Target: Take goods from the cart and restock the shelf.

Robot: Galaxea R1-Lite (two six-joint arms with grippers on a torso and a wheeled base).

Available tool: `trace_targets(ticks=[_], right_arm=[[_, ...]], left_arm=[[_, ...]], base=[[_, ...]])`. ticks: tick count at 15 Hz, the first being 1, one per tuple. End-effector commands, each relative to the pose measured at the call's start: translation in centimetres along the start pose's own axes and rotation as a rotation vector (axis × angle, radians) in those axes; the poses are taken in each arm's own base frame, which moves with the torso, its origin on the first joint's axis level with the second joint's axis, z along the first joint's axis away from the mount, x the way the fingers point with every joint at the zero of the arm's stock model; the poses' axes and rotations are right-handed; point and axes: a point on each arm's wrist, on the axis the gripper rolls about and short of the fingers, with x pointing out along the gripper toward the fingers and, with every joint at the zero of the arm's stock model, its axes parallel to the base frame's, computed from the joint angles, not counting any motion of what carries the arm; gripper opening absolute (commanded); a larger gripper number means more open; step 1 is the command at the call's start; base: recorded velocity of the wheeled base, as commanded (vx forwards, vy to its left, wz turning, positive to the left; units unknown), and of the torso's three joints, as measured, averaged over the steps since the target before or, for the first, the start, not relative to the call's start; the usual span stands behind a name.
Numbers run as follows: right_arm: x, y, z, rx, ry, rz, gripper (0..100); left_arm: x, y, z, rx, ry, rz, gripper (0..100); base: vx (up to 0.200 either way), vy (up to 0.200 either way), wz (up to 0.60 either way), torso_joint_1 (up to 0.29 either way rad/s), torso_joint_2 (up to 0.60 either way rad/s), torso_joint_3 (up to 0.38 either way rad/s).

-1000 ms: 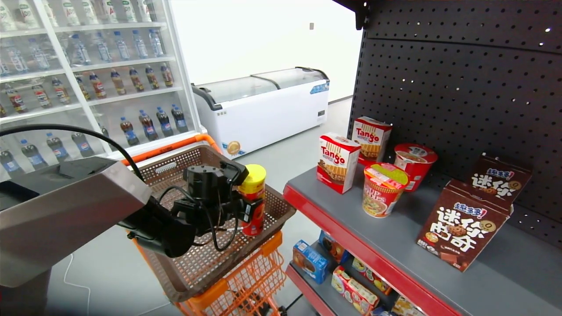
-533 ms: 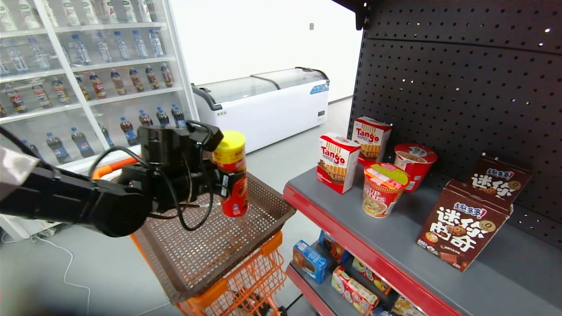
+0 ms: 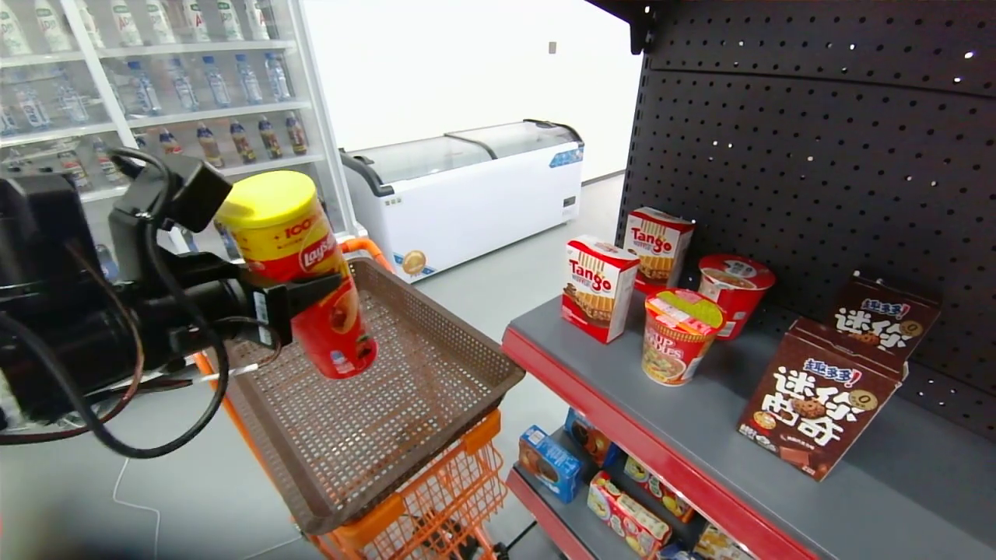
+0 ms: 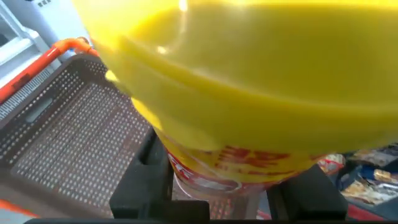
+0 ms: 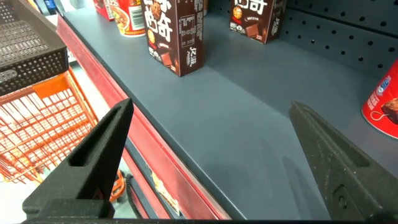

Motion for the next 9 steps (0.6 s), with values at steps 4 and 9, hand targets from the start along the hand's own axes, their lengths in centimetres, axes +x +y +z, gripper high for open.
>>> trace_targets(ticks=[4, 9], right_arm=[[0.0, 0.0, 0.0, 0.000, 0.000, 0.000, 100], [0.0, 0.0, 0.0, 0.000, 0.000, 0.000, 100]], left_arm=[[-6.8, -1.4, -0.9, 0.038, 0.046, -0.075, 0], [-7.4, -3.6, -3.2, 0.052, 0.114, -0.198, 0]], base=[[0.000, 0.000, 0.00, 0.000, 0.00, 0.000], [0.000, 0.000, 0.00, 0.000, 0.00, 0.000]])
